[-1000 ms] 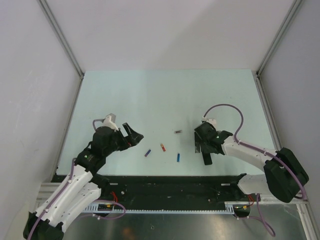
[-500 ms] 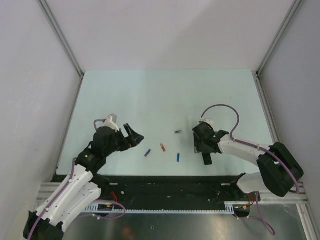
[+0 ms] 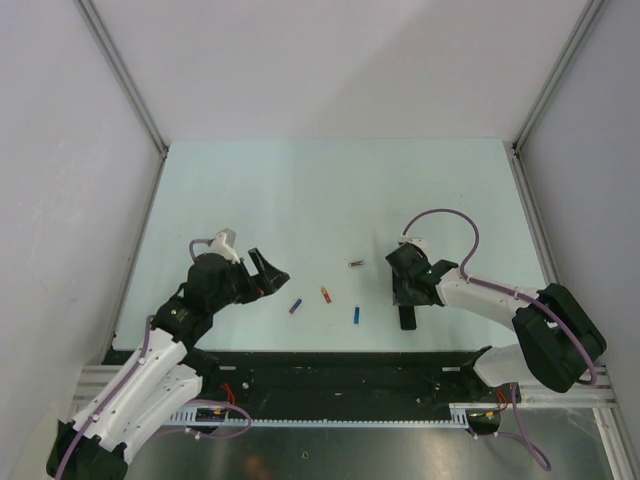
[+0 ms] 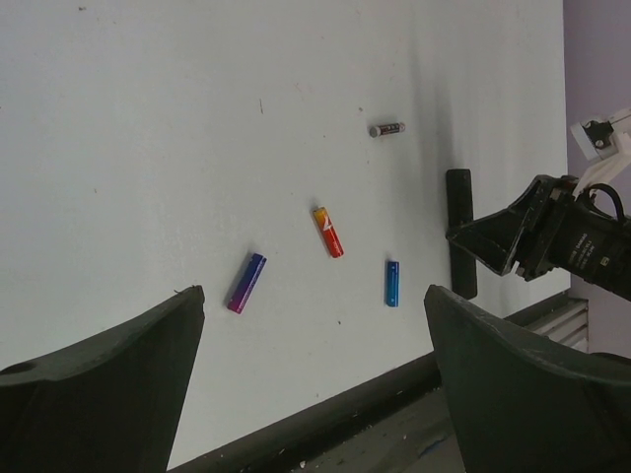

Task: Load the batteries into the remote control
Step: Pick up the remote control from the center of the board, then place the remote control at the center of the board.

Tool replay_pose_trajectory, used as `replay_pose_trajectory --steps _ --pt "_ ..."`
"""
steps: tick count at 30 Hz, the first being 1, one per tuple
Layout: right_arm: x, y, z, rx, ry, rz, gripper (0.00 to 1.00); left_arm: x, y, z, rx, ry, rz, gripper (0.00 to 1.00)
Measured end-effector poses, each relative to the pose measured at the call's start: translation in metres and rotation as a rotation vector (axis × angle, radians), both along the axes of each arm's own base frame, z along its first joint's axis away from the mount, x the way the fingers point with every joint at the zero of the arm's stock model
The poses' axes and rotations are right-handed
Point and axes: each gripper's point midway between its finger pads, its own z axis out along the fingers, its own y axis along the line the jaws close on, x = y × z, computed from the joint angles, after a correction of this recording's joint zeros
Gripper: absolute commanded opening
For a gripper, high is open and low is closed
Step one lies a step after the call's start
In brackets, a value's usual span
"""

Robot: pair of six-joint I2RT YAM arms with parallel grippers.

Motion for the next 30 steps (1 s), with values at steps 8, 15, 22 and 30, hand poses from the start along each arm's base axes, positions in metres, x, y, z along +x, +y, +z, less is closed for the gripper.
replay_pose_trajectory --steps 8,15,22,30 --pt "-0.005 0.027 0.016 0.051 -0.012 0.031 0.25 -0.001 0.000 0.004 -0.008 -0.016 -0.002 0.96" --pt "0.059 0.118 0.087 0.189 -0.160 0.084 0.23 -0.002 0.001 0.016 -0.029 -0.062 -0.001 0.95" --pt "0.105 0.171 0.063 0.180 -0.128 0.100 0.23 -0.004 0.002 0.024 -0.044 -0.094 -0.001 0.95" --pt "0.127 0.193 0.036 0.127 -0.085 0.121 0.26 -0.006 0.003 0.034 -0.062 -0.132 -0.002 0.95"
